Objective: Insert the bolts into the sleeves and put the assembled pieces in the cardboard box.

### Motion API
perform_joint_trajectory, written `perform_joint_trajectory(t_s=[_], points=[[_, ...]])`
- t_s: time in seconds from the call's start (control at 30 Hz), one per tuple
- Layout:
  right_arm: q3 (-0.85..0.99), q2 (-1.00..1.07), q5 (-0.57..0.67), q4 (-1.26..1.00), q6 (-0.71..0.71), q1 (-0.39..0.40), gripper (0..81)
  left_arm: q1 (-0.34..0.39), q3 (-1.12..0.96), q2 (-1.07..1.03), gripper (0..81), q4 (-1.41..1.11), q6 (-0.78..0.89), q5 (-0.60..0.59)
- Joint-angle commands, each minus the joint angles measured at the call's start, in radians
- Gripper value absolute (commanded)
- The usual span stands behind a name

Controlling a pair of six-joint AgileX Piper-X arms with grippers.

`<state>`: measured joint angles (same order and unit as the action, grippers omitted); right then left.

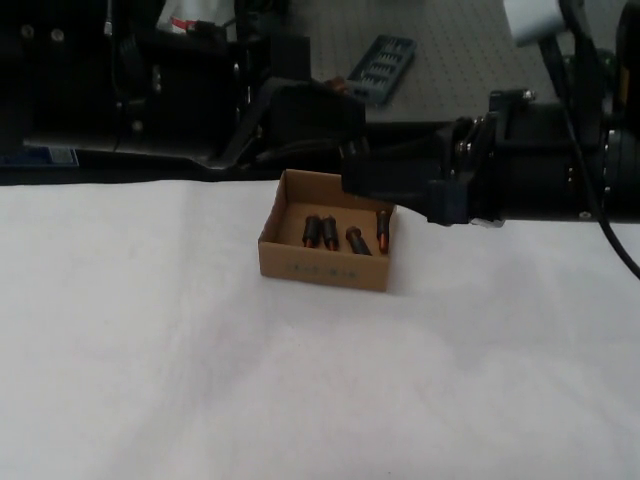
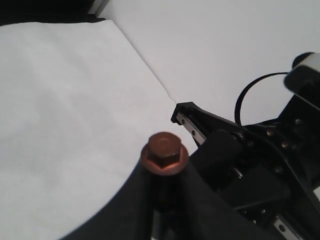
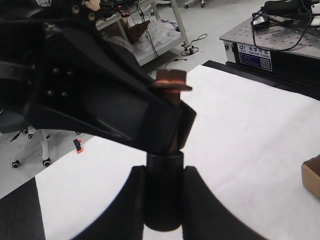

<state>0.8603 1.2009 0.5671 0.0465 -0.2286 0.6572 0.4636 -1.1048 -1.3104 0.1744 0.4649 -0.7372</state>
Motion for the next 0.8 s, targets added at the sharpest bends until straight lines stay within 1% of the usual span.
perform_joint_trajectory(t_s=[0.0, 0.23, 0.3, 0.33, 0.37, 0.47, 0.5, 0.53, 0.67, 0.77], points=[[0.027, -0.024, 0.012, -0.084, 0.032, -0.015, 1.9, -0.01, 0.014, -0.006, 0.6, 0.11, 0.0, 0.048], [0.027, -0.024, 0.012, -0.084, 0.032, -0.015, 1.9, -0.01, 0.014, -0.006, 1.1, 0.095, -0.04, 0.024], [0.027, -0.024, 0.012, -0.084, 0.032, -0.015, 1.9, -0.01, 0.014, -0.006, 7.8, 0.065, -0.051, -0.01], [0.027, -0.024, 0.012, -0.084, 0.032, -0.015, 1.9, -0.01, 0.014, -0.006, 14.2, 0.045, -0.056, -0.034], [0.027, -0.024, 0.012, -0.083, 0.032, -0.015, 1.9, -0.01, 0.014, -0.006, 22.6, 0.023, -0.056, -0.057], [0.027, -0.024, 0.012, -0.083, 0.032, -0.015, 1.9, -0.01, 0.014, -0.006, 53.4, -0.016, -0.056, -0.069], [0.027, -0.024, 0.012, -0.083, 0.032, -0.015, 1.9, -0.01, 0.014, -0.006, 59.1, -0.02, -0.049, -0.069], [0.027, -0.024, 0.012, -0.083, 0.032, -0.015, 1.9, -0.01, 0.014, -0.006, 62.4, -0.019, -0.042, -0.069], [0.027, -0.024, 0.012, -0.083, 0.032, -0.015, 1.9, -0.01, 0.014, -0.006, 58.8, -0.019, -0.038, -0.069], [0.027, -0.024, 0.012, -0.083, 0.032, -0.015, 1.9, -0.01, 0.014, -0.006, 58.5, -0.021, -0.038, -0.069]])
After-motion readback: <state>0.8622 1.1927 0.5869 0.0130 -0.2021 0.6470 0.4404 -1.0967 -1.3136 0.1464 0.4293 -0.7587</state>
